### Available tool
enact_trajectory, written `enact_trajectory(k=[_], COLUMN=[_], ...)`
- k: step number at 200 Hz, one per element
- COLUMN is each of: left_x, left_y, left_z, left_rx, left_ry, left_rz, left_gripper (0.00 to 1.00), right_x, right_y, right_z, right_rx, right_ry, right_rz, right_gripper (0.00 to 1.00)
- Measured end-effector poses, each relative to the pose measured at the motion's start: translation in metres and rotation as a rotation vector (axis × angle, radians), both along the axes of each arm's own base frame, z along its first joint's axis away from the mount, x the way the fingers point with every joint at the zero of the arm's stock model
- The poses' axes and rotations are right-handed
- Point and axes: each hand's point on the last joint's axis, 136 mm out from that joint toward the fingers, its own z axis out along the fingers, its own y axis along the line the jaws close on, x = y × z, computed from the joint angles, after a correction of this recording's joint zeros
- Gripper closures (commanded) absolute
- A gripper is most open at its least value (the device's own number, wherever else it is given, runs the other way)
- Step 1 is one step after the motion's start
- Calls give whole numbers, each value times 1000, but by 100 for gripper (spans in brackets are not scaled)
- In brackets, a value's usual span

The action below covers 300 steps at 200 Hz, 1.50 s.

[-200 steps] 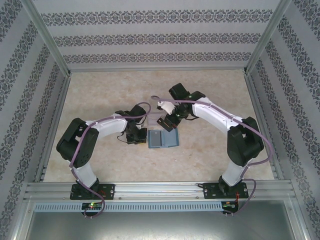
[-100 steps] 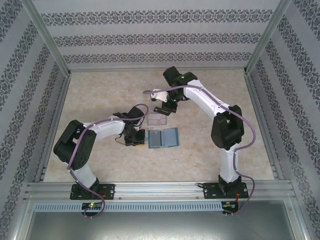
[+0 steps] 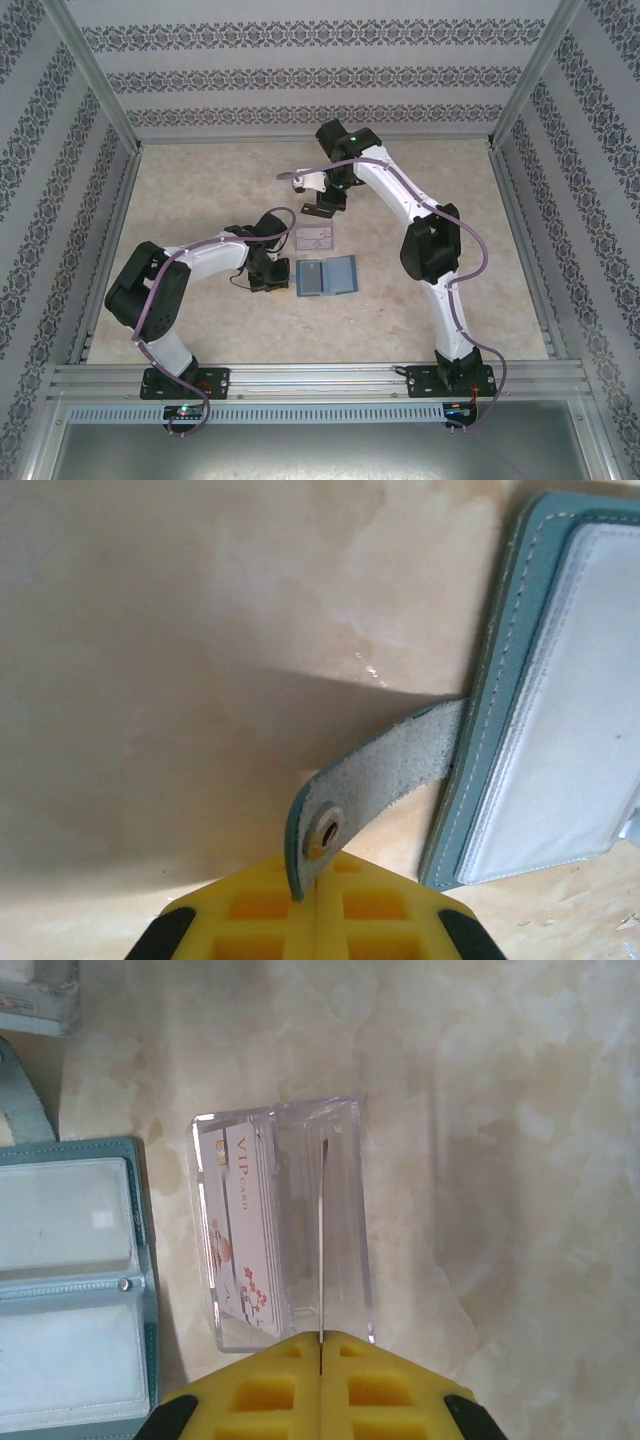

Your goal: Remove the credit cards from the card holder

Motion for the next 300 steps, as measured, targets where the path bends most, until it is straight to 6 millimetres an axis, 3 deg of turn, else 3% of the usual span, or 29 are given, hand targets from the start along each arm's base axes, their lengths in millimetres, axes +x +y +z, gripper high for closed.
enact_trajectory(k=[143, 192, 210, 234, 300], left_x=[-1, -1, -1, -1, -1], left_y=[0, 0, 0, 0, 0], left_z=[-1, 0, 0, 0, -1], left_rx=[1, 1, 1, 1, 1], left_ry=[3, 3, 3, 3, 3], left_rz=[4, 4, 4, 4, 3], left_gripper=[100, 100, 100, 100, 100], right_x=[-10, -13, -12, -5, 17], right_y=[3, 3, 5, 3, 0], right_z=[-42, -39, -37, -40, -41], right_rx=[-67, -69, -70, -91, -126], right_ry=[105, 109, 106, 82, -7], right_rz=[54, 59, 62, 45, -5], right_gripper=[100, 93, 83, 77, 73])
